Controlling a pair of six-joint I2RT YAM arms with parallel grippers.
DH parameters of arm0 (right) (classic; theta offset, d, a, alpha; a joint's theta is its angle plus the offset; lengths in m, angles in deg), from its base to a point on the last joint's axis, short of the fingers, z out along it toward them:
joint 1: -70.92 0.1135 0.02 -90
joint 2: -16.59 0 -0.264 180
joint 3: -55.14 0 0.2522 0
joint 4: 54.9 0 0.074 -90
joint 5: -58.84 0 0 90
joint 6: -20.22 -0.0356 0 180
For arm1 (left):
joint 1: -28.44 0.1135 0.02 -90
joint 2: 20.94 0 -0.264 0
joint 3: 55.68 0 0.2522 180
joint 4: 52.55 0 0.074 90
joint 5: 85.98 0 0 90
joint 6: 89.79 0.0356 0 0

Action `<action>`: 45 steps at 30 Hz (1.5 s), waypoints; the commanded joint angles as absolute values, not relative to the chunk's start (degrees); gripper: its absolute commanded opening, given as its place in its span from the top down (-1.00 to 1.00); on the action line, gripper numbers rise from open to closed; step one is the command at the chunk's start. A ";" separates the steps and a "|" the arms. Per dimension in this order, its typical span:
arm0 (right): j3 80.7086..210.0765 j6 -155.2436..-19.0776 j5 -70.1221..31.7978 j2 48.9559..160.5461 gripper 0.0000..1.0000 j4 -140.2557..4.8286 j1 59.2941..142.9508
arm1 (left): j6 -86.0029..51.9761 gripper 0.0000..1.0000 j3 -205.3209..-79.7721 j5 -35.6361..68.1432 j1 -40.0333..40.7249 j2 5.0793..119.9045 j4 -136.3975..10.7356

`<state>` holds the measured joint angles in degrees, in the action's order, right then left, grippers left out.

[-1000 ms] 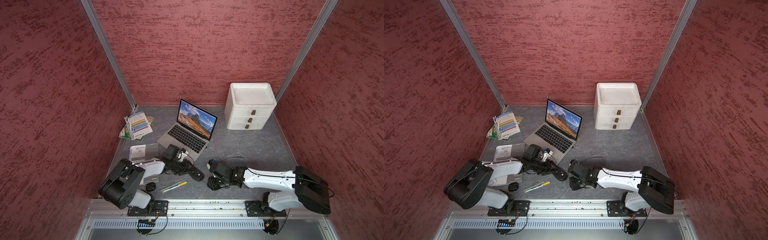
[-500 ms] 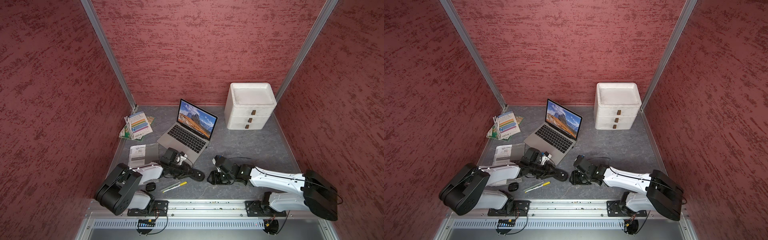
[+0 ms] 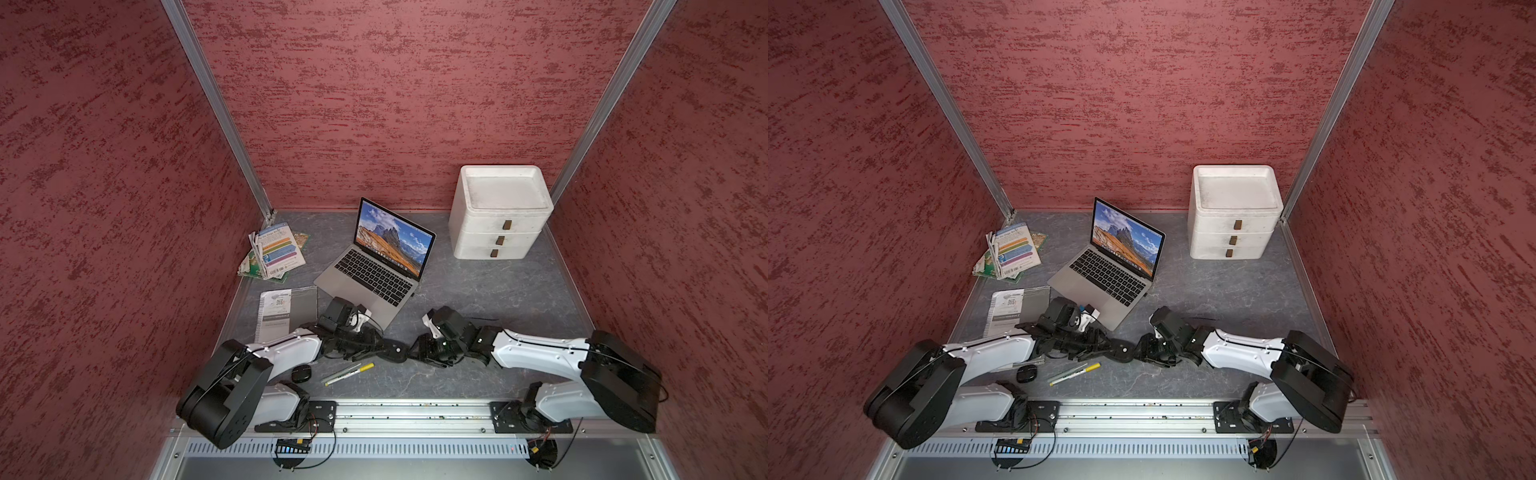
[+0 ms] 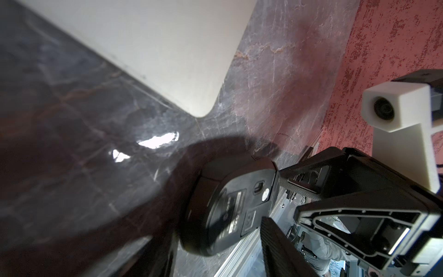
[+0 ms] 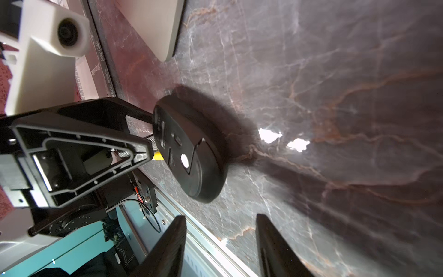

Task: Insert the wireless mouse receiver into the laptop
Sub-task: Close the lid on the mouse.

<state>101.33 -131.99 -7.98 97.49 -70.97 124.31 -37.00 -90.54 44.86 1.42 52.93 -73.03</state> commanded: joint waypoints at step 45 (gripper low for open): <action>101.85 -134.73 -5.16 99.67 0.49 -64.46 122.34 | -34.93 0.10 -90.98 44.58 2.07 60.67 -72.56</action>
